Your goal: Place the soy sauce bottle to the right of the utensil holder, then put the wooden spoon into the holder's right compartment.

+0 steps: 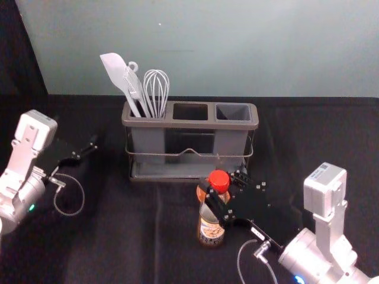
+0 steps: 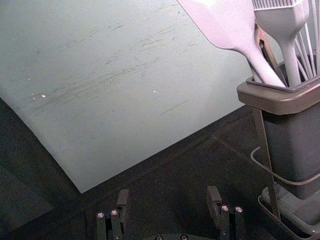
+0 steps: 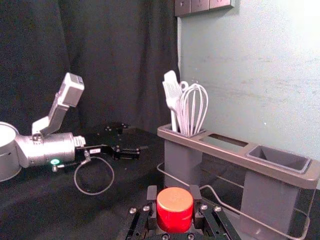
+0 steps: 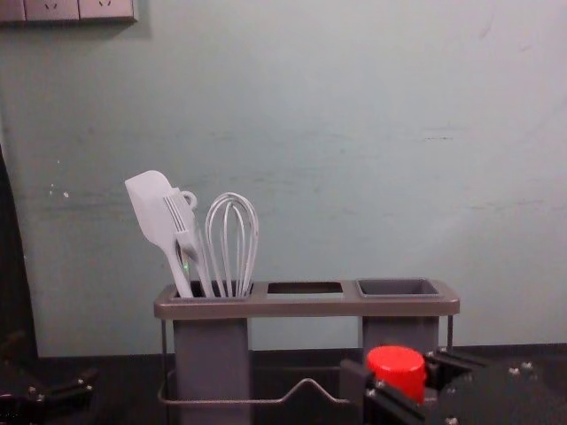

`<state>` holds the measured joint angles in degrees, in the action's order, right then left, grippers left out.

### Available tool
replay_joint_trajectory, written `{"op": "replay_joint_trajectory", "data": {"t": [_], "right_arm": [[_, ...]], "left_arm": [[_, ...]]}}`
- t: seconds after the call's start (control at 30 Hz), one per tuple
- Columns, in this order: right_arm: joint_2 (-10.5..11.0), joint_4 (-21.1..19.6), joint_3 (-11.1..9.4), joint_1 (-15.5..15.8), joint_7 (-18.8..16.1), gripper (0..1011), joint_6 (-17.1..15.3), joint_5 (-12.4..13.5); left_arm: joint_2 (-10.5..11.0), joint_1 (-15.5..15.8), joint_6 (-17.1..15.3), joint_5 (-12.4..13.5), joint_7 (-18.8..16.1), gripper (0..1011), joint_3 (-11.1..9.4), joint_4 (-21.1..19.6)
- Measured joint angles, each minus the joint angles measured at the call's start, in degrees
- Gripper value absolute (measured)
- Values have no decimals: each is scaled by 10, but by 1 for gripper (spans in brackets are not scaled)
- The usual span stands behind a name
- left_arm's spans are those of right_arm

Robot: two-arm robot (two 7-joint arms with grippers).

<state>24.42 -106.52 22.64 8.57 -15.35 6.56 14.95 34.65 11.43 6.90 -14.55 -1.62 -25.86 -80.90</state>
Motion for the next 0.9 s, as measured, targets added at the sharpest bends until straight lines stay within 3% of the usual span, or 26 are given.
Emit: {"op": "replay_joint_trajectory", "data": {"t": [0.27,0.4,0.6,0.63,0.8,0.9], "right_arm": [[6,-29,-28,23,-11,383,6,10],[15,-46,-53,41,-13,383,10,17],[26,-57,-108,68,-12,383,17,34],[26,-57,-108,68,-12,383,17,34],[35,-45,-149,69,-12,383,19,41],[36,-33,-159,61,-16,383,17,45]], "left_arm": [[0,0,0,0,0,1000,0,0],[0,0,0,0,0,1000,0,0],[0,0,0,0,0,1000,0,0],[0,0,0,0,0,1000,0,0],[0,0,0,0,0,1000,0,0],[0,0,0,0,0,1000,0,0]]}}
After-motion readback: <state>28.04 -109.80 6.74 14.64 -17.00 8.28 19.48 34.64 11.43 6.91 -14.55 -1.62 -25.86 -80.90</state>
